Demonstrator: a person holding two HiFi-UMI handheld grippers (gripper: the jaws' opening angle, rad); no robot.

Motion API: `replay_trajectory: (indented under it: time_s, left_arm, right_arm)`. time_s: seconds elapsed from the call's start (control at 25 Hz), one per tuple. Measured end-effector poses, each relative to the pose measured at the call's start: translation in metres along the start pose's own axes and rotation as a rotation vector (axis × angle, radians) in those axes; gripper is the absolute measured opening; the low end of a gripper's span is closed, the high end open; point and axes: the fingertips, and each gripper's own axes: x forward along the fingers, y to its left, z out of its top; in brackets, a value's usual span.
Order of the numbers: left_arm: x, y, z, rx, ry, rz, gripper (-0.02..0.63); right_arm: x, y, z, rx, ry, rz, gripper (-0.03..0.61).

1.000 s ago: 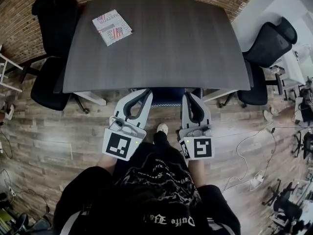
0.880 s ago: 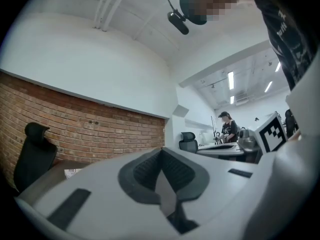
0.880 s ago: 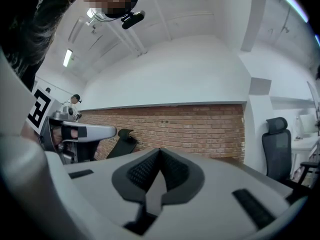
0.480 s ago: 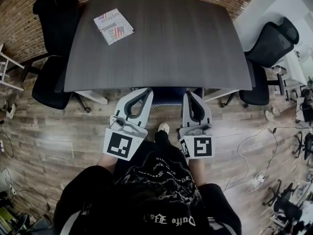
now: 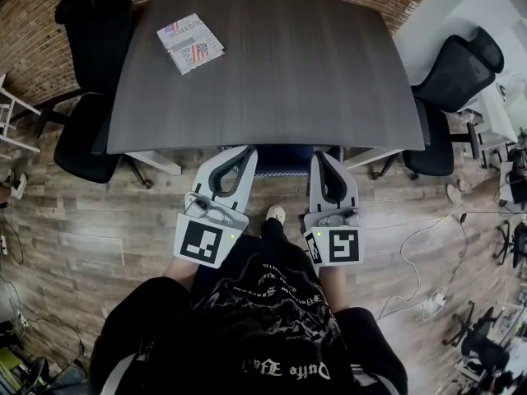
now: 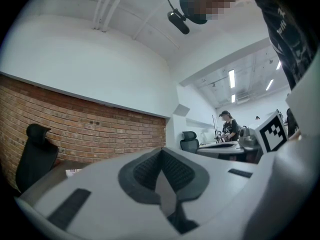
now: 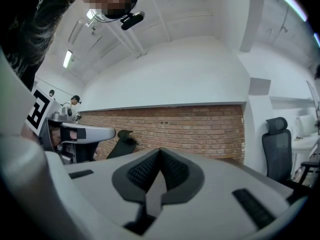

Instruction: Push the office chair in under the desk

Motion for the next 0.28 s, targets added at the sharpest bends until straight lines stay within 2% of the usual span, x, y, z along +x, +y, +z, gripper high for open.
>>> replay_trajectory:
  time_s: [0.28]
  left_arm:
    - [0.0025,-0.0018,-0.0043,0.004,0.01,0.005,0.007]
  right_arm:
    - [-0.0016,-0.0017,-0.0032,-0.008,0.009,0.003,0.003]
